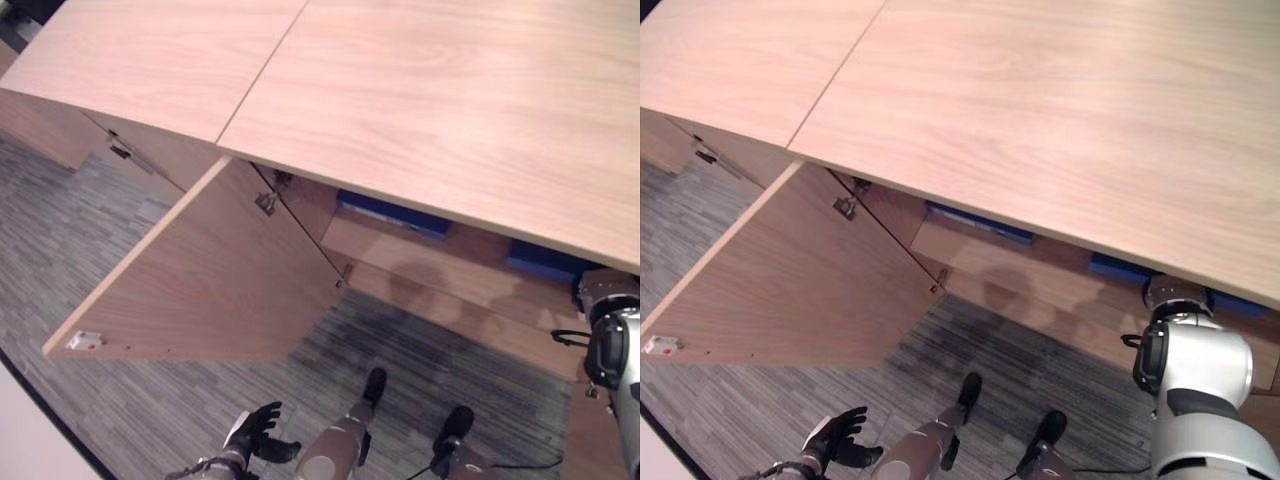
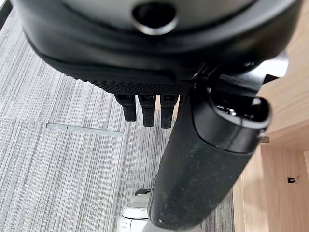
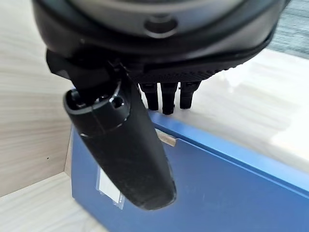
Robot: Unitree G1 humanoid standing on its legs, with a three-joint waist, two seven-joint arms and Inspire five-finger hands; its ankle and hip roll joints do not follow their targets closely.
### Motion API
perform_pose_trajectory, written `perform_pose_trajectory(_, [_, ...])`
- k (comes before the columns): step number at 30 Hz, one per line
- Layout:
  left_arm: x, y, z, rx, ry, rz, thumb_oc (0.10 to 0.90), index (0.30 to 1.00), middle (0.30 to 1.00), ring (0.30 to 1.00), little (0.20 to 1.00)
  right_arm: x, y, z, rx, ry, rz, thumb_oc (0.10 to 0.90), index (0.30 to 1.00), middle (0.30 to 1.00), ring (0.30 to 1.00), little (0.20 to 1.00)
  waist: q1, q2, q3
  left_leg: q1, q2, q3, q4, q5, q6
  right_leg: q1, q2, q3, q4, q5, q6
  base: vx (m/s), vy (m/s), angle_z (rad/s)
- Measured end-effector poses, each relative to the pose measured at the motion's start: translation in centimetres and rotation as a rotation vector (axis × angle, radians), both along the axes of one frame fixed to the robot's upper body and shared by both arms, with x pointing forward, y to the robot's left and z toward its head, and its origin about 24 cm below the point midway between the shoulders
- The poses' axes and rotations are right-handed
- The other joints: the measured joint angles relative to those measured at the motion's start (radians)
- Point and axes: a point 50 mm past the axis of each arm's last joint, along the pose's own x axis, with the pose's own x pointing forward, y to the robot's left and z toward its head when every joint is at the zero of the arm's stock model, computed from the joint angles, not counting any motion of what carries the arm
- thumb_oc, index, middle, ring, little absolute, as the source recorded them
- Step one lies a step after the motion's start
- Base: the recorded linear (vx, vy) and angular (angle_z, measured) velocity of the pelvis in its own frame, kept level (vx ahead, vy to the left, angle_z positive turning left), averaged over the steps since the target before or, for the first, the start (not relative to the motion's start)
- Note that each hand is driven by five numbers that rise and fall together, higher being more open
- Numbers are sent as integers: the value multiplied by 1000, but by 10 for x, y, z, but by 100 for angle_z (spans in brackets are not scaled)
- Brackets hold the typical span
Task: Put the empty folder in the office cabinet
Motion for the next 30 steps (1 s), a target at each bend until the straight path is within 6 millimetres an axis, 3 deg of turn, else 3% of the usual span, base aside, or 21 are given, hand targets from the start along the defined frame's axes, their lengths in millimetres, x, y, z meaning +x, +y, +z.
perform_pose_trajectory(8, [6, -3, 2, -10, -16, -2, 800, 900, 900, 900, 900, -6, 0, -12, -2, 24, -1, 800, 900, 900, 900, 900, 2, -5, -10, 8, -3, -13, 1, 0, -1, 81, 32, -23, -157, 81, 6, -15, 11, 5])
perform_pose_trajectory(13, [5, -2, 2, -9, -14, 5, 800, 900, 900, 900, 900, -11, 11, -34, 9, 61, 23, 800, 900, 900, 900, 900, 3, -16, -11, 26, -3, -12, 0, -1, -4, 131, 46, -27, -236, 109, 15, -21, 12, 1])
perform_pose_trajectory(17, [5, -2, 2, -9, -13, 7, 800, 900, 900, 900, 900, -14, 12, -41, 12, 75, 32, 800, 900, 900, 900, 900, 2, -19, -10, 28, -3, -14, 0, -2, -5, 138, 49, -27, -246, 115, 11, 0, 0, 0])
perform_pose_trajectory(24, [1, 2, 1, -5, -4, 26, 800, 900, 900, 900, 900, -9, 10, -35, -72, 104, 128, 800, 900, 900, 900, 900, 0, -24, -10, 22, -4, -10, -2, -15, -15, 130, 42, -24, -245, 115, 8, 1, -8, -2])
perform_pose_trajectory(26, [3, 3, 4, -21, -25, 15, 800, 900, 900, 900, 900, -4, -4, -11, -167, 117, 193, 800, 900, 900, 900, 900, 8, -17, -9, -15, -6, -4, -1, -6, -11, 87, 39, -14, -242, 122, 10, -42, 28, -8])
perform_pose_trajectory(30, [1, 4, 3, -30, -19, 9, 800, 900, 900, 900, 900, -10, -20, 4, -220, 158, 208, 800, 900, 900, 900, 900, 19, 4, -5, -28, -15, 8, -1, 10, 1, 72, 30, -5, -245, 130, 15, -25, 34, -6])
